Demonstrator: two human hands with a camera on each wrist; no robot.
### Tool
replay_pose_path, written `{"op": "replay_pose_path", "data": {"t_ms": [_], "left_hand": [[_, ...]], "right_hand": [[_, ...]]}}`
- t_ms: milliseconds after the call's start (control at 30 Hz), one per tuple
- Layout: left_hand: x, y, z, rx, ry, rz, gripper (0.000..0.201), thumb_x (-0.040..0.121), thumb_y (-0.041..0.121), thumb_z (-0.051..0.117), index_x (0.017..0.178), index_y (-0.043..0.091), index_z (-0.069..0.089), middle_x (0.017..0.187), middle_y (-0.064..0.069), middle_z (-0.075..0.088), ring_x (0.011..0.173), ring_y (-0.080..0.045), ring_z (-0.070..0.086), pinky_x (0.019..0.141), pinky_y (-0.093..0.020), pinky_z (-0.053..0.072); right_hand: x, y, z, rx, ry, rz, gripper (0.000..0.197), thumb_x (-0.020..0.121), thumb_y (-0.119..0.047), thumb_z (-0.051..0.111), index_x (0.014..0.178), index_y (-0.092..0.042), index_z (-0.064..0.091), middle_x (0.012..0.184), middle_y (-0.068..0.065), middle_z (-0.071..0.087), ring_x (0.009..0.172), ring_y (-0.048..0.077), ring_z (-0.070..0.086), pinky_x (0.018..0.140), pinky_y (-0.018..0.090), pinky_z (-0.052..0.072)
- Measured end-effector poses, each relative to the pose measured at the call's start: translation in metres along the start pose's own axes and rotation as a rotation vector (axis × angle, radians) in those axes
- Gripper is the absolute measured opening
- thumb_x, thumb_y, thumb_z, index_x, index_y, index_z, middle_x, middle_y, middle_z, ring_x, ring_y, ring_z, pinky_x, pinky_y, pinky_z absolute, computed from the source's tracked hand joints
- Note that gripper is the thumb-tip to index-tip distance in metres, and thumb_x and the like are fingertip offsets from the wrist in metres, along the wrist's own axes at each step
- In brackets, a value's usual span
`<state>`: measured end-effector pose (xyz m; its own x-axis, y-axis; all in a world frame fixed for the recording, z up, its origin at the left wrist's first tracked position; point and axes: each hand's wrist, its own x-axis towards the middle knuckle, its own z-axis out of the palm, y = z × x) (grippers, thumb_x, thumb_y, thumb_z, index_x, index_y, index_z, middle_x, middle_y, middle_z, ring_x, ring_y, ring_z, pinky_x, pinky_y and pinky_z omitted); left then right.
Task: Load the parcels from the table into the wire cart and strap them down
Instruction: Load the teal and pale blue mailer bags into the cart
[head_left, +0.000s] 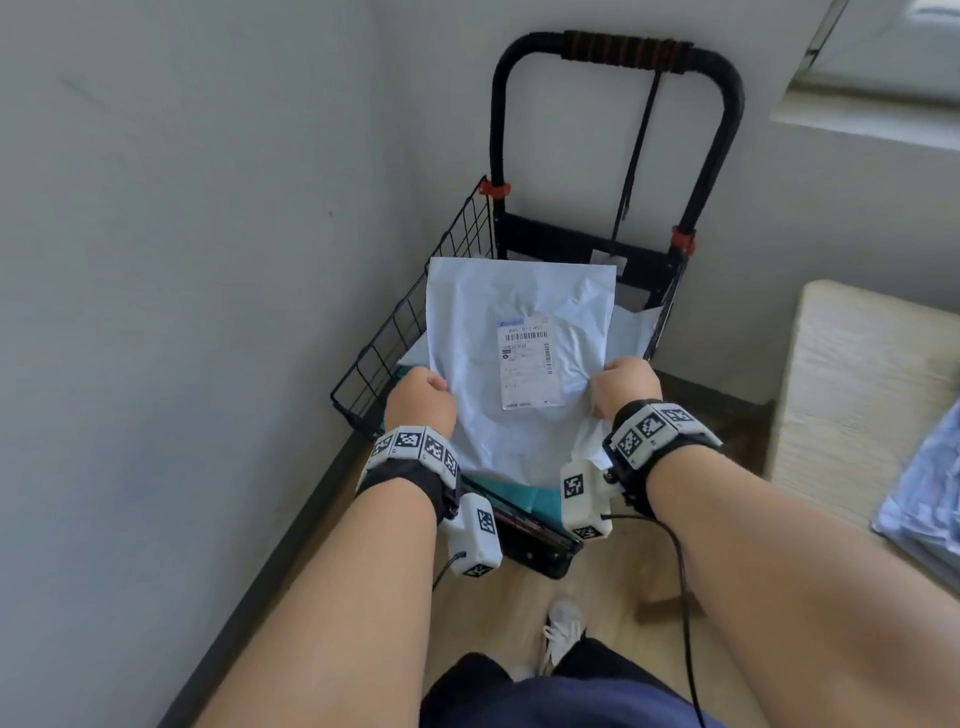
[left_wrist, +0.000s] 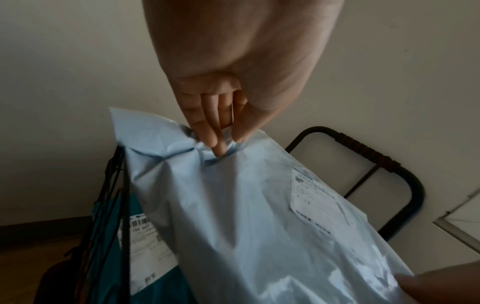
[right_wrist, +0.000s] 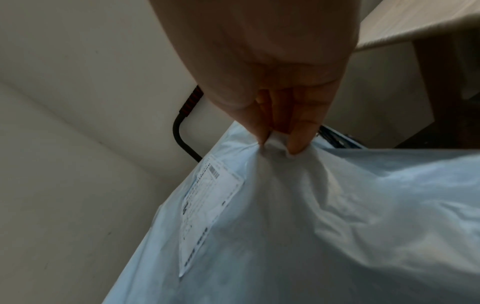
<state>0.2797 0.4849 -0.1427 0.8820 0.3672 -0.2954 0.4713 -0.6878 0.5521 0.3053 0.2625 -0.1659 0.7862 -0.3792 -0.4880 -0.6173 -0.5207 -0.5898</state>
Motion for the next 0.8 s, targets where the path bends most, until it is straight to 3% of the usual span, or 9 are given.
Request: {"op": "replay_pose_path", "data": {"t_ms": [133, 233, 267, 333, 400, 433, 533, 633, 800], "left_hand": [[0.040, -0.002, 0.001, 0.061, -0.087, 0.002, 0.032, 0.089, 0.008, 0.044, 0.107, 0.014, 0.069, 0.112, -0.002, 0.067, 0.102, -0.028, 0.060, 0.079, -0.030, 0.046], [0.068, -0.006, 0.002, 0.144, -0.174, 0.012, 0.023, 0.086, 0.003, 0.043, 0.073, 0.005, 0.062, 0.091, -0.016, 0.062, 0.084, -0.035, 0.056, 0.067, -0.031, 0.042], [0.080, -0.007, 0.002, 0.166, -0.199, 0.010, 0.022, 0.085, 0.002, 0.043, 0.072, 0.000, 0.059, 0.092, -0.023, 0.061, 0.083, -0.038, 0.056, 0.067, -0.036, 0.043], [0.104, -0.008, 0.005, 0.186, -0.255, 0.006, 0.023, 0.088, 0.003, 0.042, 0.091, -0.009, 0.062, 0.105, -0.027, 0.062, 0.097, -0.041, 0.060, 0.078, -0.040, 0.048], [0.127, -0.010, 0.009, 0.217, -0.316, 0.009, 0.028, 0.091, 0.004, 0.041, 0.103, -0.010, 0.062, 0.112, -0.026, 0.062, 0.105, -0.039, 0.059, 0.084, -0.039, 0.047], [0.138, -0.009, 0.010, 0.238, -0.347, 0.022, 0.029, 0.092, 0.005, 0.040, 0.105, -0.010, 0.062, 0.113, -0.026, 0.062, 0.107, -0.039, 0.058, 0.084, -0.038, 0.046], [0.166, -0.013, 0.011, 0.328, -0.447, 0.068, 0.031, 0.094, 0.004, 0.037, 0.106, -0.009, 0.062, 0.117, -0.023, 0.061, 0.109, -0.037, 0.057, 0.080, -0.034, 0.041], [0.193, -0.024, 0.014, 0.393, -0.504, 0.089, 0.033, 0.095, 0.006, 0.037, 0.113, -0.007, 0.061, 0.121, -0.021, 0.060, 0.113, -0.035, 0.056, 0.083, -0.033, 0.042], [0.221, -0.048, 0.015, 0.495, -0.625, 0.097, 0.026, 0.093, 0.006, 0.041, 0.101, -0.007, 0.062, 0.116, -0.023, 0.061, 0.108, -0.036, 0.057, 0.076, -0.030, 0.038]], "right_hand": [[0.022, -0.019, 0.019, -0.055, -0.050, 0.039, 0.014, 0.082, -0.001, 0.052, 0.085, -0.007, 0.064, 0.085, 0.011, 0.065, 0.077, 0.029, 0.059, 0.068, 0.030, 0.047], [0.031, -0.029, 0.034, -0.074, -0.054, 0.073, 0.019, 0.085, -0.002, 0.053, 0.099, -0.006, 0.064, 0.090, 0.012, 0.064, 0.081, 0.030, 0.060, 0.069, 0.032, 0.049], [0.035, -0.032, 0.039, -0.072, -0.048, 0.079, 0.022, 0.087, -0.005, 0.052, 0.105, -0.004, 0.064, 0.096, 0.014, 0.065, 0.086, 0.031, 0.062, 0.073, 0.034, 0.051], [0.043, -0.039, 0.048, -0.056, -0.029, 0.110, 0.027, 0.089, -0.009, 0.052, 0.112, -0.001, 0.063, 0.103, 0.016, 0.066, 0.093, 0.032, 0.064, 0.077, 0.037, 0.056], [0.048, -0.046, 0.056, -0.101, -0.047, 0.173, 0.022, 0.088, -0.005, 0.055, 0.108, -0.002, 0.063, 0.084, 0.010, 0.062, 0.071, 0.025, 0.059, 0.058, 0.032, 0.051], [0.051, -0.050, 0.060, -0.127, -0.047, 0.208, 0.021, 0.088, -0.004, 0.056, 0.107, -0.002, 0.063, 0.080, 0.008, 0.059, 0.066, 0.023, 0.056, 0.056, 0.030, 0.048], [0.060, -0.060, 0.078, -0.061, 0.016, 0.248, 0.025, 0.090, -0.011, 0.055, 0.110, -0.001, 0.064, 0.105, 0.015, 0.067, 0.090, 0.031, 0.065, 0.079, 0.036, 0.055], [0.064, -0.069, 0.100, -0.127, -0.011, 0.312, 0.010, 0.088, -0.002, 0.055, 0.097, -0.003, 0.060, 0.106, 0.014, 0.065, 0.076, 0.025, 0.055, 0.070, 0.031, 0.046], [0.071, -0.070, 0.138, -0.080, 0.028, 0.363, 0.020, 0.089, -0.003, 0.051, 0.104, -0.004, 0.062, 0.096, 0.011, 0.064, 0.083, 0.029, 0.057, 0.070, 0.031, 0.046]]}}
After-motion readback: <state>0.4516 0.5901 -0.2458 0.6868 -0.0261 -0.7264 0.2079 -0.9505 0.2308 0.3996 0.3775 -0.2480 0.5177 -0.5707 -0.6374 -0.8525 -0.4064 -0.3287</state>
